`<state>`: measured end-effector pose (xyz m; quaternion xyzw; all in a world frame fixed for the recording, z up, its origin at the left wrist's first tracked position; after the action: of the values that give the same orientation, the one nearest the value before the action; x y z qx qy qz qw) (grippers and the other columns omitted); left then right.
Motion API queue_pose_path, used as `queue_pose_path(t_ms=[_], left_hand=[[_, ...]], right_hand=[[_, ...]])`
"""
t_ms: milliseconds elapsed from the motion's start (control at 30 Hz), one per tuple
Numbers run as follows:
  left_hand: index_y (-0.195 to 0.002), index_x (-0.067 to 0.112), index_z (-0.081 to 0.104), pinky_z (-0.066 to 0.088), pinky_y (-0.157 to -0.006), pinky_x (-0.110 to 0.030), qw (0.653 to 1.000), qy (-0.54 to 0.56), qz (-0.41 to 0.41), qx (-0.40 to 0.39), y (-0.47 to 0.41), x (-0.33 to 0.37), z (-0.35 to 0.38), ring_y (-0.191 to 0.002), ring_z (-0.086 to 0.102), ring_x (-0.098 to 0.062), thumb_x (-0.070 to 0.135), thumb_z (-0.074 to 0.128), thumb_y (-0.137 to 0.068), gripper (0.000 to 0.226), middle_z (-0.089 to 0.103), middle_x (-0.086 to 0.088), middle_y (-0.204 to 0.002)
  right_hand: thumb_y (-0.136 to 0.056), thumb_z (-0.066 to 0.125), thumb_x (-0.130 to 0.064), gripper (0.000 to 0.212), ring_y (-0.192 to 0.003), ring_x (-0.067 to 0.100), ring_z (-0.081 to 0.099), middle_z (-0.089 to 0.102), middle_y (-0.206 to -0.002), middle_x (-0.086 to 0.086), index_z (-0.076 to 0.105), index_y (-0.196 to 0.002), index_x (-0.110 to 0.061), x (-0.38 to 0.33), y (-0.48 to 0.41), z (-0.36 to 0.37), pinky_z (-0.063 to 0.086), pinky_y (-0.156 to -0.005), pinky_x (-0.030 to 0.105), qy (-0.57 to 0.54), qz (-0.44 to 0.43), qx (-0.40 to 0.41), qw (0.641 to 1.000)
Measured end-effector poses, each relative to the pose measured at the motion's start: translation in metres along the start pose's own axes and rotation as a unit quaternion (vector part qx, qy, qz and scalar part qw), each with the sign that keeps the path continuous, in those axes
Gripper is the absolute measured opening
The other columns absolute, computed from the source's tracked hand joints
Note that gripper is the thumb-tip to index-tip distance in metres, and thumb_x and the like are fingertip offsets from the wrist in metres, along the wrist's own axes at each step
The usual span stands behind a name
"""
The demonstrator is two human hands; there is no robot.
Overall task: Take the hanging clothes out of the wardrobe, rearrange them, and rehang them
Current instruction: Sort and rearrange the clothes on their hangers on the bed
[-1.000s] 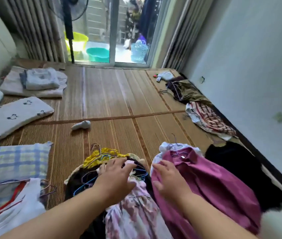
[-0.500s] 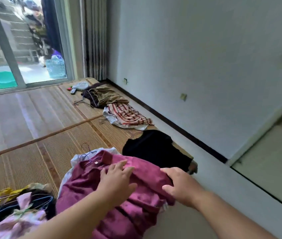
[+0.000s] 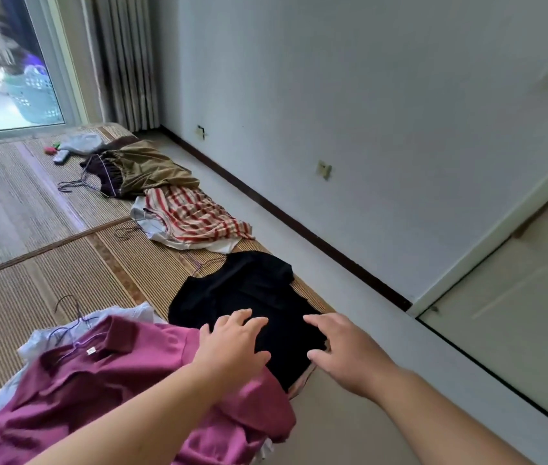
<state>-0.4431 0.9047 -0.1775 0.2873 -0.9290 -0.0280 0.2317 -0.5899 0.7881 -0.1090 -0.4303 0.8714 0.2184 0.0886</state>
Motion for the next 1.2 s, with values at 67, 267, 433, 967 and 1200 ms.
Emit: queue_pose_path(t_ms=[67,267,433,967,1200], left_hand=[[-0.142,0.044,0.027,0.018,-0.11,-0.057,1.0,0.008,-0.006,0.001,-0.046,-0.003,-0.006,-0.139,0.022,-0.022,0.054,0.052,-0.081,0.066,0.023,0.01,-0.153],[-0.144,0.042,0.024,0.018,-0.111,-0.056,0.999,0.015,-0.036,-0.013,-0.148,-0.009,-0.025,-0.139,0.025,-0.022,0.054,0.05,-0.084,0.066,0.027,0.009,-0.152],[-0.143,0.042,0.025,0.022,-0.111,-0.055,0.997,0.016,-0.072,-0.017,-0.196,-0.02,-0.027,-0.139,0.026,-0.022,0.054,0.05,-0.085,0.064,0.028,0.009,-0.152],[-0.142,0.038,0.032,0.034,-0.102,-0.051,0.904,0.067,-0.422,0.015,-0.32,-0.085,0.046,-0.131,0.037,-0.023,0.053,0.051,-0.085,0.061,0.038,0.007,-0.145],[-0.144,0.038,0.029,0.033,-0.104,-0.048,0.87,0.068,-0.489,-0.025,-0.343,-0.136,0.126,-0.134,0.032,-0.025,0.052,0.05,-0.087,0.063,0.028,0.005,-0.151]], right_hand=[[-0.09,0.051,-0.037,0.056,-0.131,0.014,0.038,0.035,-0.146,-0.007,0.032,-0.143,-0.036,0.017,-0.039,-0.018,0.033,-0.11,0.039,-0.002,0.003,0.004,1.0],[-0.089,0.05,-0.04,0.055,-0.125,0.014,0.045,0.037,-0.143,-0.008,0.033,-0.142,-0.038,0.046,-0.144,-0.058,0.039,-0.106,0.038,0.017,-0.003,-0.027,0.999],[-0.09,0.051,-0.038,0.055,-0.128,0.014,0.042,0.035,-0.144,-0.007,0.034,-0.142,-0.038,0.051,-0.217,-0.074,0.035,-0.108,0.039,0.036,-0.04,-0.056,0.997],[-0.088,0.053,-0.038,0.06,-0.129,0.015,0.04,0.038,-0.143,-0.008,0.029,-0.143,-0.038,0.11,-0.495,-0.025,0.036,-0.108,0.038,0.129,-0.254,-0.25,0.925],[-0.091,0.054,-0.039,0.066,-0.137,0.014,0.032,0.031,-0.15,-0.005,0.024,-0.148,-0.029,0.127,-0.573,0.068,0.03,-0.108,0.031,0.146,-0.279,-0.269,0.91]])
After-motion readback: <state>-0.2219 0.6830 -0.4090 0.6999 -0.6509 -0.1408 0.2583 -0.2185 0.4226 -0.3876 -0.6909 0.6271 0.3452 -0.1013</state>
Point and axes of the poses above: each hand's wrist, its own y-axis away from the middle knuckle, its own z-axis out of the palm, x = y × z, the point moved 4 cm from there along -y, towards the middle knuckle
